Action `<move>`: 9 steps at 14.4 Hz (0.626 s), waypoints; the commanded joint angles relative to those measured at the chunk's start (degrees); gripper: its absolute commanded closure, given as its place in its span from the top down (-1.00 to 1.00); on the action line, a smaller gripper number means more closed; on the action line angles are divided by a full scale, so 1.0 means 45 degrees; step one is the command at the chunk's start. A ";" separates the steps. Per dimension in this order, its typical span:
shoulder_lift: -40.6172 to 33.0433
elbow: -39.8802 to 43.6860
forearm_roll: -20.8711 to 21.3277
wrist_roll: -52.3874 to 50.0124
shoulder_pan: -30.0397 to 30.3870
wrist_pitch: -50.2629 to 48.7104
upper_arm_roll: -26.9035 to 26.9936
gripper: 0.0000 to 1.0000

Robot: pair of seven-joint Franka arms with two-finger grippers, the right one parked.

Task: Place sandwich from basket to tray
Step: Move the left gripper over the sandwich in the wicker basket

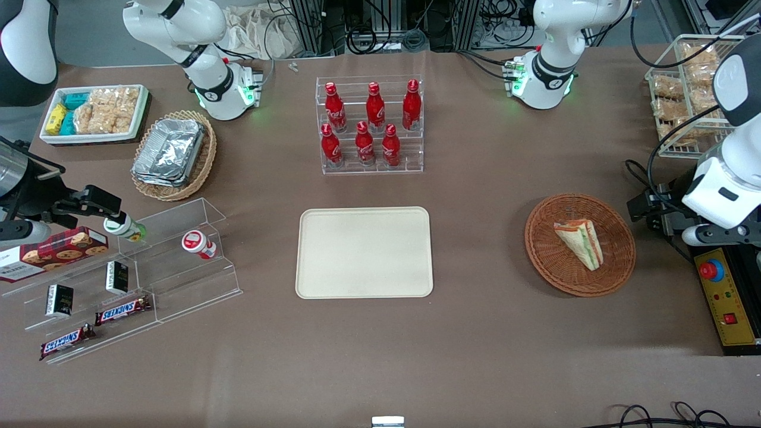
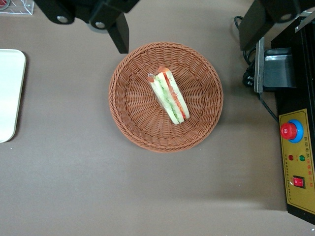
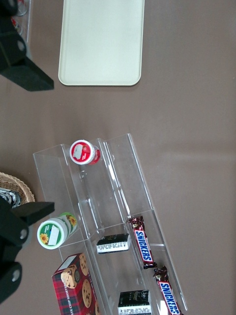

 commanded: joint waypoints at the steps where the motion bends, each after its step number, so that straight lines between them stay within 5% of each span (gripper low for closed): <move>1: 0.0168 0.0356 0.0031 -0.0103 -0.0097 -0.0289 0.0027 0.98; 6: 0.0070 -0.0189 -0.0007 -0.0705 -0.0058 -0.0348 0.0047 0.98; 9: 0.0070 -0.0774 -0.0028 -0.3586 0.0020 -0.0211 0.0086 0.98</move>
